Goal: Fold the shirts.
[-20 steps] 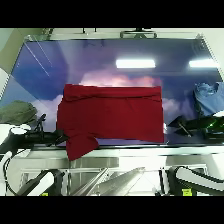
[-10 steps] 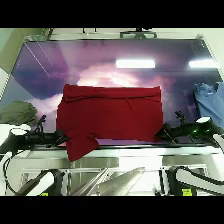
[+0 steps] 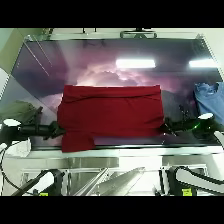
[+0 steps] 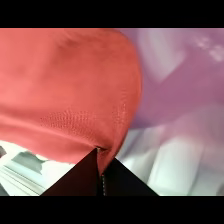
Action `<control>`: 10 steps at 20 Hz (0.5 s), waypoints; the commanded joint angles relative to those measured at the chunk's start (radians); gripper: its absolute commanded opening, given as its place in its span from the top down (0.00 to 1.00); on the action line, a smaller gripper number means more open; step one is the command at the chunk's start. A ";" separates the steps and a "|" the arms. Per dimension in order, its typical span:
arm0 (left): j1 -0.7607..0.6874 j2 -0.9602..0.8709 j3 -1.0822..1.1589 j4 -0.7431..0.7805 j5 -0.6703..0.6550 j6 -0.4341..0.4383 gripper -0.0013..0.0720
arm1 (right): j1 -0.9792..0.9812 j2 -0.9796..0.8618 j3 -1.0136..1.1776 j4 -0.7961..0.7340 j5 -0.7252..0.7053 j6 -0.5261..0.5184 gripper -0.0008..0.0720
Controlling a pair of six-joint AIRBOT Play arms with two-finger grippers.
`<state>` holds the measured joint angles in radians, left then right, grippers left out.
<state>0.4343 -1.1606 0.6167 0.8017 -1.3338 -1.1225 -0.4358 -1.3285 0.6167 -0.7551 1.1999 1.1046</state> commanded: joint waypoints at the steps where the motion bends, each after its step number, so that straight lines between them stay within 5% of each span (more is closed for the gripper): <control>1: -0.016 -0.002 0.160 -0.122 -0.079 -0.004 0.95 | -0.003 0.001 0.108 0.212 0.046 -0.083 0.97; 3: -0.059 -0.018 0.280 -0.112 -0.050 -0.004 0.95 | 0.004 0.000 0.174 0.369 0.029 -0.132 0.97; 7: -0.161 -0.192 0.509 -0.113 0.075 0.017 0.95 | 0.058 -0.060 0.288 0.423 -0.100 -0.143 0.97; 10: -0.208 -0.352 0.646 -0.113 0.153 0.064 0.95 | 0.079 -0.167 0.306 0.592 -0.175 -0.297 0.97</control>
<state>0.2752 -1.3827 1.1259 0.6971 -1.2678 -1.0988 -0.3771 -1.4208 0.8856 -0.3264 1.1065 0.9245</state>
